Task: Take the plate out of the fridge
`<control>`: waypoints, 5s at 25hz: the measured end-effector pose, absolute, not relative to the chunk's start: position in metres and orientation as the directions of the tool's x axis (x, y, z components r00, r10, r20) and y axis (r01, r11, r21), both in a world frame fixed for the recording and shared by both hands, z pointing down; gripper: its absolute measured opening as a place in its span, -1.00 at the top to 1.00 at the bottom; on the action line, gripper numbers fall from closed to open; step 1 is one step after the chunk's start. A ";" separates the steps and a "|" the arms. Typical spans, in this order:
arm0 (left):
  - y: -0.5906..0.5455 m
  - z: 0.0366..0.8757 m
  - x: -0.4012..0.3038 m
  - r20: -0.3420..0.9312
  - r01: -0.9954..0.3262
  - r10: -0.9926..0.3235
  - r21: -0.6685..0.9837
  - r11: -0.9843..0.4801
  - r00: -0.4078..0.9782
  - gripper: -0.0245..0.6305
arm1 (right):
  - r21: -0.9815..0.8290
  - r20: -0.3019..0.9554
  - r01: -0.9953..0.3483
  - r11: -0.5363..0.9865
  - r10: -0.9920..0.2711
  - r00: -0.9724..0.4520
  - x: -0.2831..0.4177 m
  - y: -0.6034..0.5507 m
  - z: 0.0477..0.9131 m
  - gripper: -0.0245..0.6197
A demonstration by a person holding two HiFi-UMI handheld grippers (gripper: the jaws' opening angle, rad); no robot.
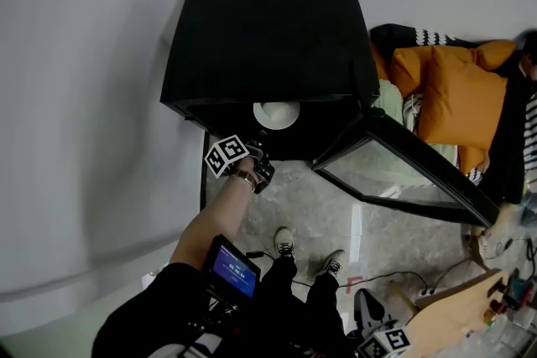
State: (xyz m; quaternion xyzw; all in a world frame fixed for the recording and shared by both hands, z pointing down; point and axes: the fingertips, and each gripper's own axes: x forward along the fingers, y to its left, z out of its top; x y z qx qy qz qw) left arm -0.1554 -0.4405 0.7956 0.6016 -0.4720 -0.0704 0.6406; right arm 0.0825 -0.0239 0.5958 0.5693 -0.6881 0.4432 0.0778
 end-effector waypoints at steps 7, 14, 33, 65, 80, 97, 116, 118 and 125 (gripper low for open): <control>-0.461 0.815 -0.147 0.578 -0.471 -0.634 0.807 0.355 0.513 0.87 | -0.544 0.622 -0.837 -0.059 -0.698 -0.355 0.085 -0.024 0.610 0.91; -0.465 0.826 -0.146 0.654 -0.502 -0.577 0.752 0.427 0.488 0.63 | -0.556 0.624 -0.827 -0.086 -0.701 -0.346 0.093 -0.022 0.614 0.91; -0.484 0.838 -0.141 0.668 -0.501 -0.567 0.741 0.447 0.482 0.79 | -0.572 0.647 -0.810 -0.134 -0.681 -0.344 0.099 -0.020 0.627 0.91; -0.431 0.841 -0.127 0.478 -0.290 -0.738 0.878 0.381 0.477 0.78 | -0.596 0.640 -0.800 -0.072 -0.644 -0.419 0.094 -0.017 0.632 0.91; -0.418 0.829 -0.137 0.402 -0.241 -0.786 0.915 0.324 0.469 0.88 | -0.598 0.631 -0.801 -0.006 -0.620 -0.466 0.089 -0.023 0.630 0.91; -0.320 0.710 -0.159 0.217 -0.155 -0.832 0.975 0.159 0.511 0.88 | -0.646 0.504 -0.728 0.231 -0.587 -0.633 0.061 -0.030 0.607 0.91; -0.276 0.461 -0.174 0.066 -0.148 -0.910 0.989 0.005 0.409 0.88 | -0.634 0.313 -0.600 0.487 -0.549 -0.775 0.062 -0.043 0.547 0.91; -0.290 0.442 -0.172 0.044 -0.153 -0.915 0.988 -0.019 0.400 0.88 | -0.626 0.305 -0.604 0.493 -0.558 -0.771 0.065 -0.044 0.543 0.91; -0.364 0.404 -0.145 0.049 -0.188 -0.915 0.982 -0.030 0.399 0.88 | -0.583 0.295 -0.676 0.451 -0.658 -0.693 0.093 -0.050 0.528 0.91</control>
